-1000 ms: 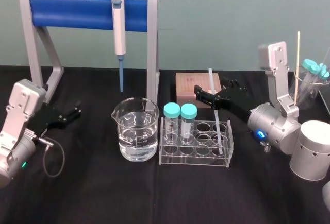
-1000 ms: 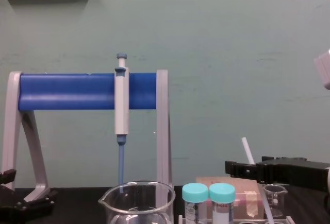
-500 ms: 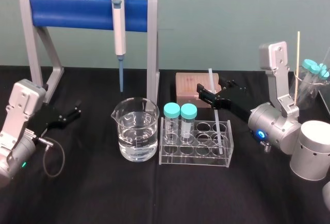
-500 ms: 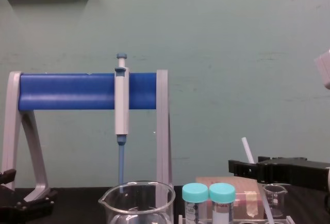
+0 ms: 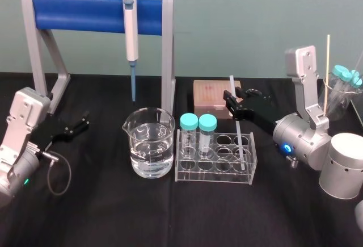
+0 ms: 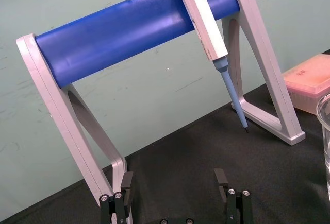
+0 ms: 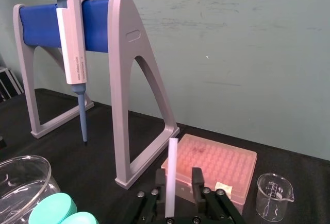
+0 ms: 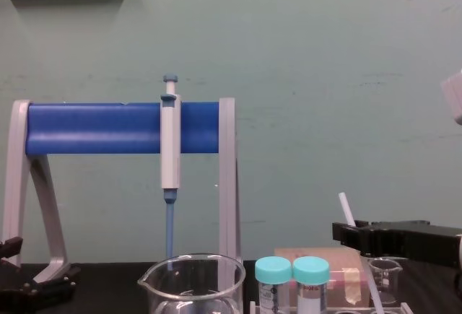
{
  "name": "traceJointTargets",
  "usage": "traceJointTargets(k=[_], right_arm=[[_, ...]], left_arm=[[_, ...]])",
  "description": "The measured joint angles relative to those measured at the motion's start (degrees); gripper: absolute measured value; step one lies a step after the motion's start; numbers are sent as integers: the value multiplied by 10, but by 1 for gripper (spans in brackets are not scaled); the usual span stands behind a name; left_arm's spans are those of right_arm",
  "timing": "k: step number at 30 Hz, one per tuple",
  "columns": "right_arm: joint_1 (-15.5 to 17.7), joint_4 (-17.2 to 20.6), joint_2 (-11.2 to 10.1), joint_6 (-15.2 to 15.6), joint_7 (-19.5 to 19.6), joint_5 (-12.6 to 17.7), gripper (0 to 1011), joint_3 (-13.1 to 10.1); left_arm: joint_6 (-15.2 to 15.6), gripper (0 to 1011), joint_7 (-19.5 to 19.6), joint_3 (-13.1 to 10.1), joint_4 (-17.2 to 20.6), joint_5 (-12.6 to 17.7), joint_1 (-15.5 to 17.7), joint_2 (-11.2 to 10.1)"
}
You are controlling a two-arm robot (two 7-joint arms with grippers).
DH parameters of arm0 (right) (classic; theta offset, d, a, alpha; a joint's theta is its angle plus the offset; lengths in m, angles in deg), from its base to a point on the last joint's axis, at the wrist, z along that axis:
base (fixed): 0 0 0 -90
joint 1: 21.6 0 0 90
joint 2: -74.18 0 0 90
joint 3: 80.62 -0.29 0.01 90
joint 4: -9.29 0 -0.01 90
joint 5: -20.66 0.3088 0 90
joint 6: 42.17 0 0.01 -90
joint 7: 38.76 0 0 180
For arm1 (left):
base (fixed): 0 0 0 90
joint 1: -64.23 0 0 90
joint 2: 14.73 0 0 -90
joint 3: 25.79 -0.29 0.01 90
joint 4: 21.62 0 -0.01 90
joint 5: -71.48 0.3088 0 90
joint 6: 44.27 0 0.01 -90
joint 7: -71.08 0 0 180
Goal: Pick up the stirring rod with one hand, then place it down.
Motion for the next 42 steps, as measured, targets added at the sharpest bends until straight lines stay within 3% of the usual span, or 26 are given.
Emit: traceJointTargets(k=[3, 8, 10, 24, 42], right_arm=[[0, 0, 0, 0, 0, 0, 277, 0], [0, 0, 0, 0, 0, 0, 94, 0], [0, 0, 0, 0, 0, 0, 75, 0], [0, 0, 0, 0, 1, 0, 68, 0], [15, 4, 12, -46, -41, 2, 68, -20]], left_arm=[[0, 1000, 0, 0, 0, 0, 0, 0], [0, 1000, 0, 0, 0, 0, 0, 0], [0, 1000, 0, 0, 0, 0, 0, 0], [0, 1000, 0, 0, 0, 0, 0, 0], [0, 1000, 0, 0, 0, 0, 0, 0]])
